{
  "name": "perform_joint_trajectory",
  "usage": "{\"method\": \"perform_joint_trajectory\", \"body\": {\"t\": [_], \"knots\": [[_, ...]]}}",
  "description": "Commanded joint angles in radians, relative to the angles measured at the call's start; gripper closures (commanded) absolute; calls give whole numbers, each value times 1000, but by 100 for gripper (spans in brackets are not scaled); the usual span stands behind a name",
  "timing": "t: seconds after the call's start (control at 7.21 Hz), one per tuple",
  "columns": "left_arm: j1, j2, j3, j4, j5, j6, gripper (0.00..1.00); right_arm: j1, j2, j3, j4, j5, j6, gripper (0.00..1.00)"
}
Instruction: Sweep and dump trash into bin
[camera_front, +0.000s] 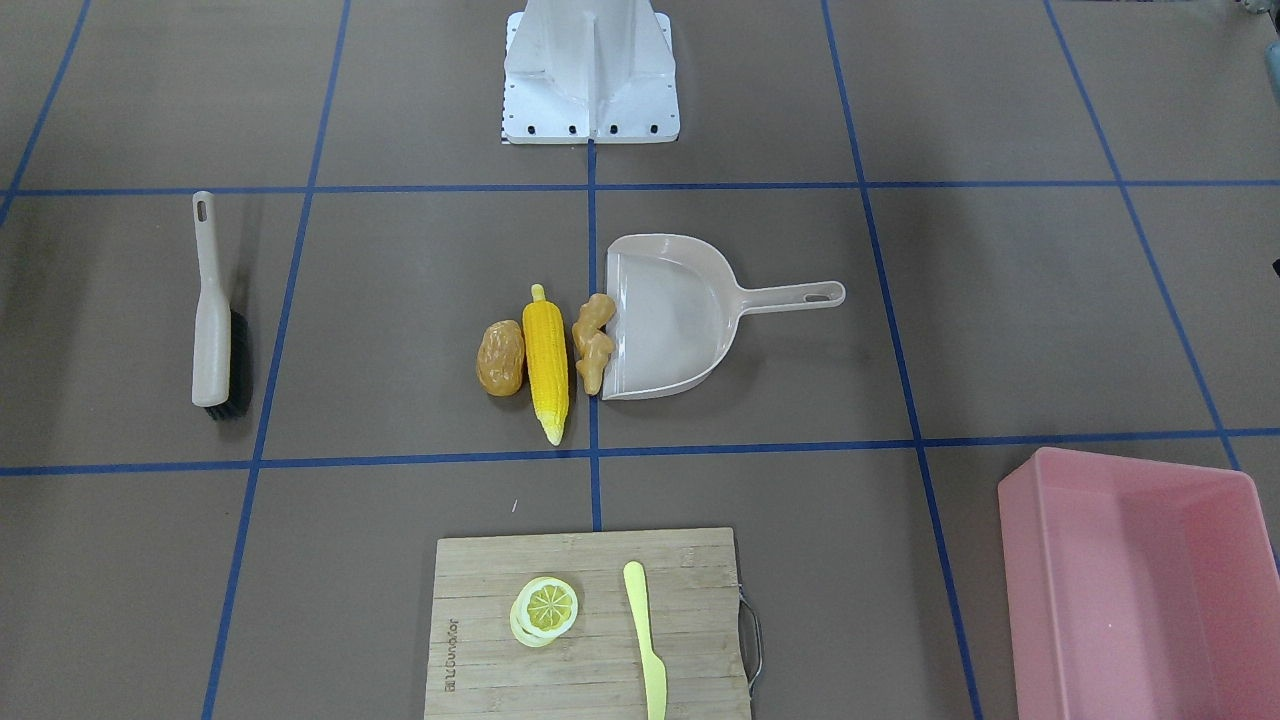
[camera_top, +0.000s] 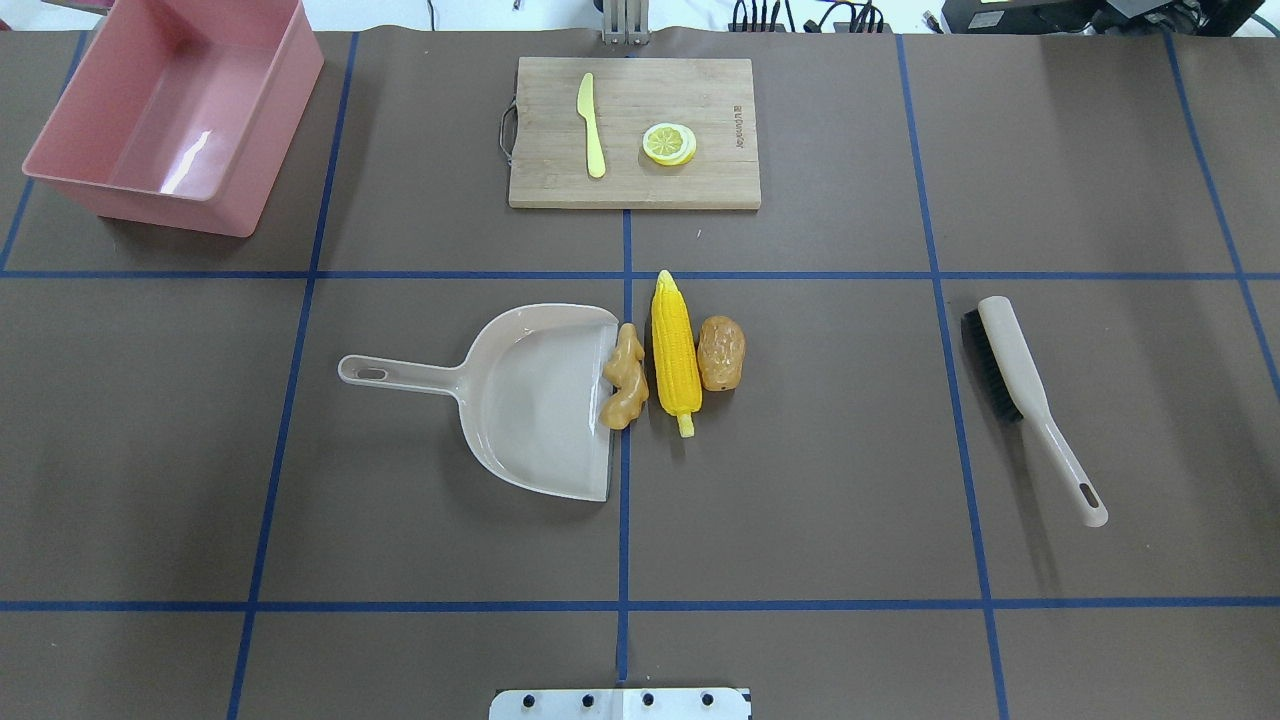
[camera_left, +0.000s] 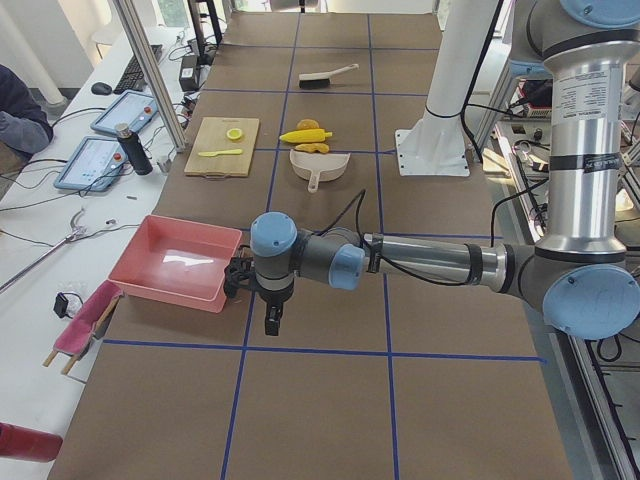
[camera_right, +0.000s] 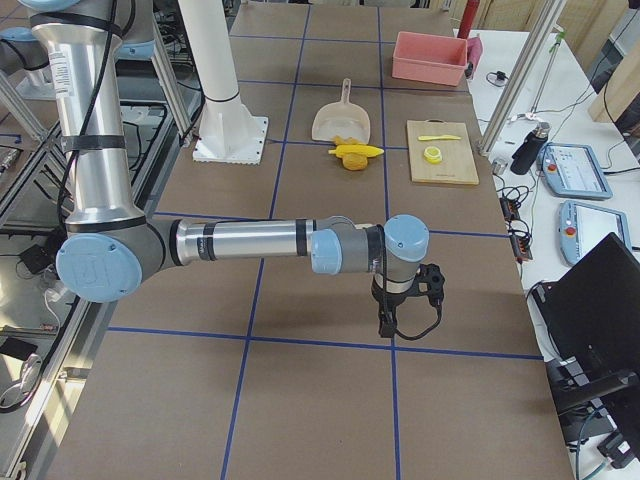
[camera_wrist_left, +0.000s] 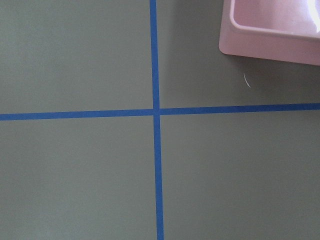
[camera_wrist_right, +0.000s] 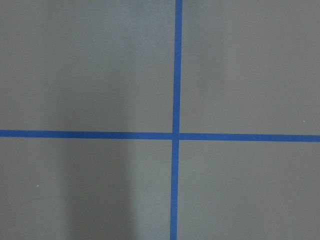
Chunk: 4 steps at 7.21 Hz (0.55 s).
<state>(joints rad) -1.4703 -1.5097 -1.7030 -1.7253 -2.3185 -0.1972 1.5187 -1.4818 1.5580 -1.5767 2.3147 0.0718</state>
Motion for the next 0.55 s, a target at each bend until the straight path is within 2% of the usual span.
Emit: {"method": "perform_joint_trajectory", "body": {"t": [0.0, 0.42], "knots": [[-4, 5, -4, 0, -4, -4, 1, 0, 2, -1, 0, 3, 0, 0], [-8, 8, -14, 3, -2, -2, 1, 0, 0, 5, 0, 5, 0, 0]]}}
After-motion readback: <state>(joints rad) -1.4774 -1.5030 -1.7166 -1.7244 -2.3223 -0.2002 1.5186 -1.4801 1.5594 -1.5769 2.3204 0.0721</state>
